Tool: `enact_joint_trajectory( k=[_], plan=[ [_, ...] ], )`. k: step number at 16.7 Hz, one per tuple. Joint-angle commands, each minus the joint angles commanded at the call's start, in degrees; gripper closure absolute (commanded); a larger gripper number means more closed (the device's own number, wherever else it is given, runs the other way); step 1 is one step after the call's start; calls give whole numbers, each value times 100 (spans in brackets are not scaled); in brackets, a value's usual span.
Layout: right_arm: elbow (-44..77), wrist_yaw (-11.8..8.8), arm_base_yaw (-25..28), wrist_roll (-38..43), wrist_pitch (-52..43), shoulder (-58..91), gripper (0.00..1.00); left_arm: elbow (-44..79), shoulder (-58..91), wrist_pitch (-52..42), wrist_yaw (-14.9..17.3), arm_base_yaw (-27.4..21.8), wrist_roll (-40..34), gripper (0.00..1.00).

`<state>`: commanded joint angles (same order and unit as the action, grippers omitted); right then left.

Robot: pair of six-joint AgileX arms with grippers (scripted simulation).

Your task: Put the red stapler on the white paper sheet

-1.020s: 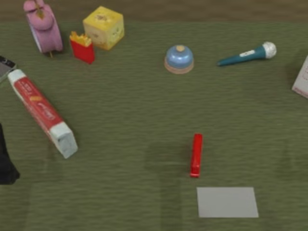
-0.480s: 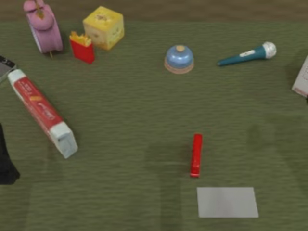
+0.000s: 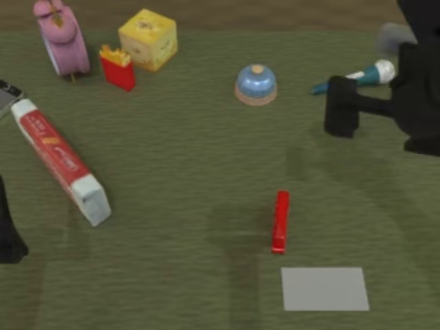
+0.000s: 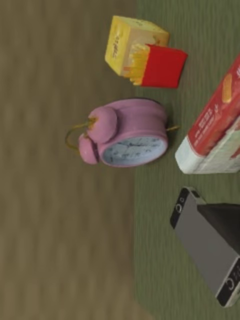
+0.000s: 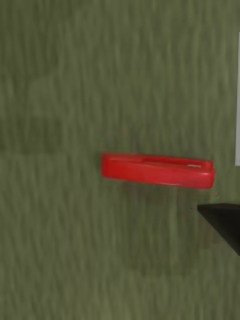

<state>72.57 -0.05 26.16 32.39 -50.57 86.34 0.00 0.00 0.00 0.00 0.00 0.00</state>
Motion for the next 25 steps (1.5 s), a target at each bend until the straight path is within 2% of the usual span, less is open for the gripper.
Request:
enact_joint_trajectory(
  k=[6,12,19,25],
  plan=[
    [1997,-8,723,894,-1389,2373,0,0,0,0,0,0,0,0],
    [2890,-9,1043,1289,-1999,3419,0,0,0,0,0,0,0,0],
    [2805,-10,1023,1281,-1903,3446,0,0,0,0,0,0,0,0],
    [1885,-6,1049,1303,-498,3868,0,0,0,0,0,0,0,0]
  ],
)
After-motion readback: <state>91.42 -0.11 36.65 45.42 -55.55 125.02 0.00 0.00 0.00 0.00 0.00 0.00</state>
